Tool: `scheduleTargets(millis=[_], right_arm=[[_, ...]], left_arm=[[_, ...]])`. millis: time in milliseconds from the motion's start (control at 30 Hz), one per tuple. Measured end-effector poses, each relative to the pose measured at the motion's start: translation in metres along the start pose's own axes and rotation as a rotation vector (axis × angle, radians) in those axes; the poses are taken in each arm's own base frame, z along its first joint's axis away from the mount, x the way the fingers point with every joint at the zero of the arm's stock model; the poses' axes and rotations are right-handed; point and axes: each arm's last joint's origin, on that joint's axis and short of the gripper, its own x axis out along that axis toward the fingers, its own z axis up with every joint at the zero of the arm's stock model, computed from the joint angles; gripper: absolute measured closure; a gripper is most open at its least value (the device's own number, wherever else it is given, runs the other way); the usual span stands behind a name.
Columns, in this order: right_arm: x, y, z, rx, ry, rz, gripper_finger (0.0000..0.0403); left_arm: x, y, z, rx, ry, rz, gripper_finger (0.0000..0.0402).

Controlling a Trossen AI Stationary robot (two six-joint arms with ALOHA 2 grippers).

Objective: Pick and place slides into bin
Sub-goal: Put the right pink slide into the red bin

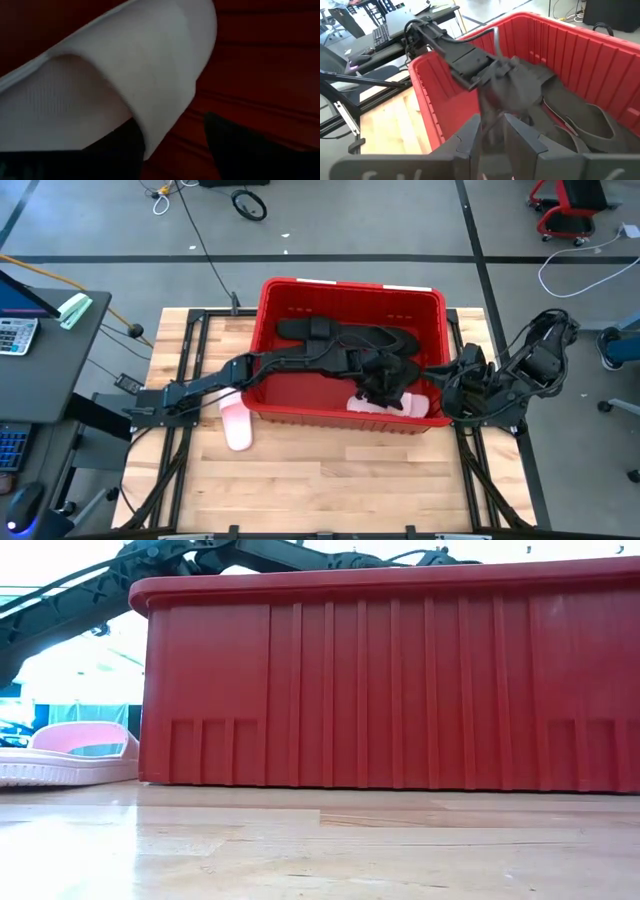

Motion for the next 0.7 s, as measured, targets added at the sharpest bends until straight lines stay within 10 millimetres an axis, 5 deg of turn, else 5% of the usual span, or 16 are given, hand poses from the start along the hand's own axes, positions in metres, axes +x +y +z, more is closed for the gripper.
scheduleTargets(millis=[333, 700], right_arm=[[0.0, 0.0, 0.0, -0.035, -0.001, -0.001, 0.0314], [-0.004, -0.009, 0.006, -0.031, -0.092, -0.033, 0.0314]], left_arm=[[-0.03, 0.004, 0.035, -0.071, 0.145, -0.157, 0.0214], [-0.107, -0.021, 0.071, 0.078, -0.01, -0.243, 0.0238]])
